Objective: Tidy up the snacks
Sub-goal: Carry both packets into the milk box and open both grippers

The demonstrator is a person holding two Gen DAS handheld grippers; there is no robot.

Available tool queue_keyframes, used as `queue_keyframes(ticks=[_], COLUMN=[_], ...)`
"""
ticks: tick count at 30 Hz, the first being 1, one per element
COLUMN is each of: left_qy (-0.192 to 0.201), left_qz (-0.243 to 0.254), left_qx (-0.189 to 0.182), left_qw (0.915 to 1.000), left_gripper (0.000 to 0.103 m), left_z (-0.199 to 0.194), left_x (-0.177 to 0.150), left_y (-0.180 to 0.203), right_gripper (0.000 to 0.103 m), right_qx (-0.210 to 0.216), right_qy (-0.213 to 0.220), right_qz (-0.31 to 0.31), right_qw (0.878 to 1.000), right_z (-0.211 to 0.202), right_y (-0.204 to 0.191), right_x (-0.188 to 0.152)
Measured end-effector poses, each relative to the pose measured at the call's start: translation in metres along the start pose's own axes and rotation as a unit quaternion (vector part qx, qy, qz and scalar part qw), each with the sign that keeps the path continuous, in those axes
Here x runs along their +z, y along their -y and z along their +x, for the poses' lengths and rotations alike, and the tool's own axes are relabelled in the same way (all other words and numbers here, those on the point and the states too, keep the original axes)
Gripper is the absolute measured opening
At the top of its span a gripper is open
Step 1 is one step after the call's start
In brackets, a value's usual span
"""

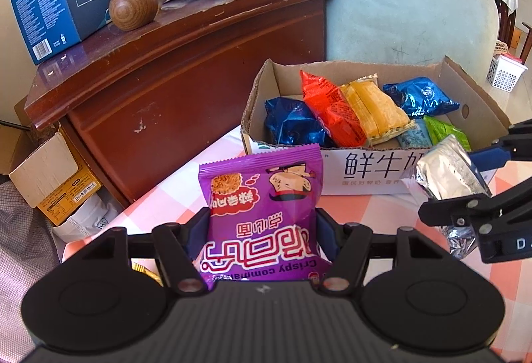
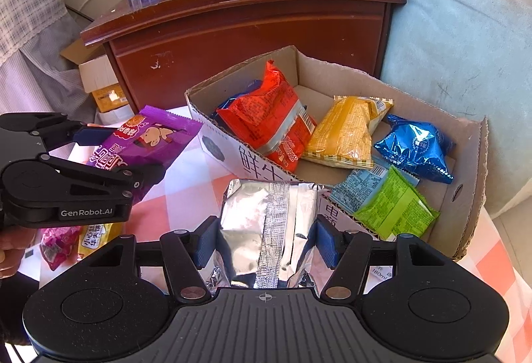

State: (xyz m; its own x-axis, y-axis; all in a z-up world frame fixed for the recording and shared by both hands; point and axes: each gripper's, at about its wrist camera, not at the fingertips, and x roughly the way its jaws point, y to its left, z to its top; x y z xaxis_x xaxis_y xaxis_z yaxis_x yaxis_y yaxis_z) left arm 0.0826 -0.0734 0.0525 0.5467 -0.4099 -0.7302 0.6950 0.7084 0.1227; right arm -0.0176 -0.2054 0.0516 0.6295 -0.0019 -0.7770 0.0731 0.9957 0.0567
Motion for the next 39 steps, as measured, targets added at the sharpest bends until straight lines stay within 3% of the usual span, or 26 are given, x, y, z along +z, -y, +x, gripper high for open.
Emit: queue_keyframes(ticks=[16, 32, 39], left_qy=[0.047, 0.089, 0.085], left_qz=[-0.016, -0.015, -0.005], left_qx=[0.001, -0.026, -0.038], left_qw=[0.9988, 0.9956, 0.9956], left_gripper=[0.064, 0.064, 0.064], left_z=[-0.016, -0.011, 0.007], left_x=[0.030, 0.076, 0.087], left_y=[0.008, 0.037, 0.056], right_gripper=[0.061, 0.061, 0.061], right_qx=[-0.014, -0.053, -0.067], right_qy=[0.052, 0.110, 0.118], right_qz=[0.007, 0.075, 0.106], right_qw=[0.999, 0.990, 0.985], right_z=[-0.028, -0.056, -0.056], right_y=[0.019, 0.067, 0.084], right_x=[0.015, 0.036, 0.040])
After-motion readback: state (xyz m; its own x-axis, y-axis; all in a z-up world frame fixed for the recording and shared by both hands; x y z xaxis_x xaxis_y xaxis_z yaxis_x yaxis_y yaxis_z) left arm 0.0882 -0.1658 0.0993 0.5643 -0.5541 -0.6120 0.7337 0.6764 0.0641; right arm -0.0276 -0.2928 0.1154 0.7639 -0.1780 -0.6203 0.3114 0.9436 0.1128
